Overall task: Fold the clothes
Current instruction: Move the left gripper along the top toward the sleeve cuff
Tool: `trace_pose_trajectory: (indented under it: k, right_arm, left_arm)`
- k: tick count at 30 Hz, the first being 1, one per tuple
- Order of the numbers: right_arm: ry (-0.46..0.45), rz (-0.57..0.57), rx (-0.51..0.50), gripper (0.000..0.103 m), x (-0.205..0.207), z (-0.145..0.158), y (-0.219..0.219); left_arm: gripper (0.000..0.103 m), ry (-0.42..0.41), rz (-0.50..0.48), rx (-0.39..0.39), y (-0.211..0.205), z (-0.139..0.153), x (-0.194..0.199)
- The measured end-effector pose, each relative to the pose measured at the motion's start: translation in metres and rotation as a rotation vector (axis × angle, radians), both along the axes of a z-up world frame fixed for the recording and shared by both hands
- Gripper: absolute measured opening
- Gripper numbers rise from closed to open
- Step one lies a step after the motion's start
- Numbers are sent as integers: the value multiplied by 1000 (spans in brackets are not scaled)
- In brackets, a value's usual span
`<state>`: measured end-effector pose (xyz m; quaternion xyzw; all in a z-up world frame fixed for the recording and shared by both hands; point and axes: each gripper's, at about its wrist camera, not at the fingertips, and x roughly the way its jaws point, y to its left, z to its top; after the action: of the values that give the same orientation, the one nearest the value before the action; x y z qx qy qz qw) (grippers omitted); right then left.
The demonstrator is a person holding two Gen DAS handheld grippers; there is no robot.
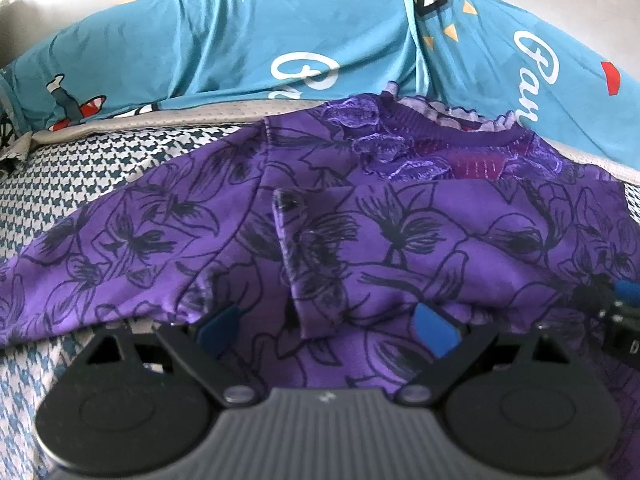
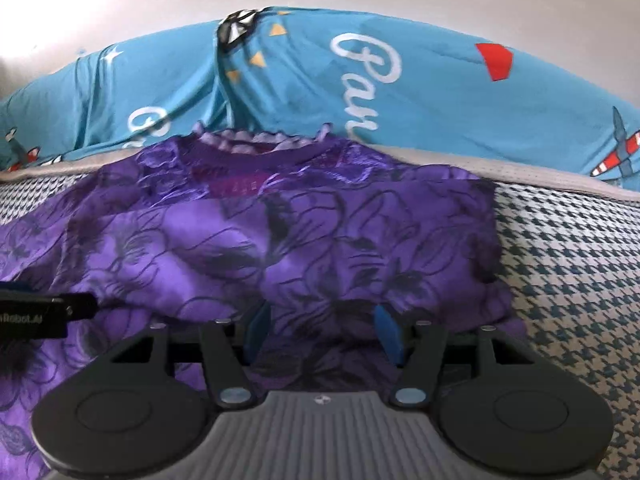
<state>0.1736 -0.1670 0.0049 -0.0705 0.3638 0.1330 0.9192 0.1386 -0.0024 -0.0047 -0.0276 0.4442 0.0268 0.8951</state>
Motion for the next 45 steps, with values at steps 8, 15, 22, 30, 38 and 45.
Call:
trace_pose_trajectory:
  k: [8, 15, 22, 30, 38, 45]
  right_arm:
    - [23, 58, -4, 61, -8, -3, 16]
    - [51, 78, 15, 63, -13, -4, 25]
    - [73, 83, 33, 63, -18, -2, 31]
    - [77, 104, 34, 63, -34, 6, 40]
    - [112, 125, 41, 63, -49, 6, 49]
    - [133, 123, 66, 63, -61, 7, 49]
  left_arm:
    - [95, -6, 12, 12, 10, 3, -6]
    - [100, -10, 41, 26, 19, 6, -12]
    - [100, -16, 90, 10, 38, 12, -20]
    - [100, -15, 147, 19, 64, 14, -34]
    - [100, 7, 220, 18, 93, 9, -47]
    - [100, 14, 286, 46, 119, 7, -59]
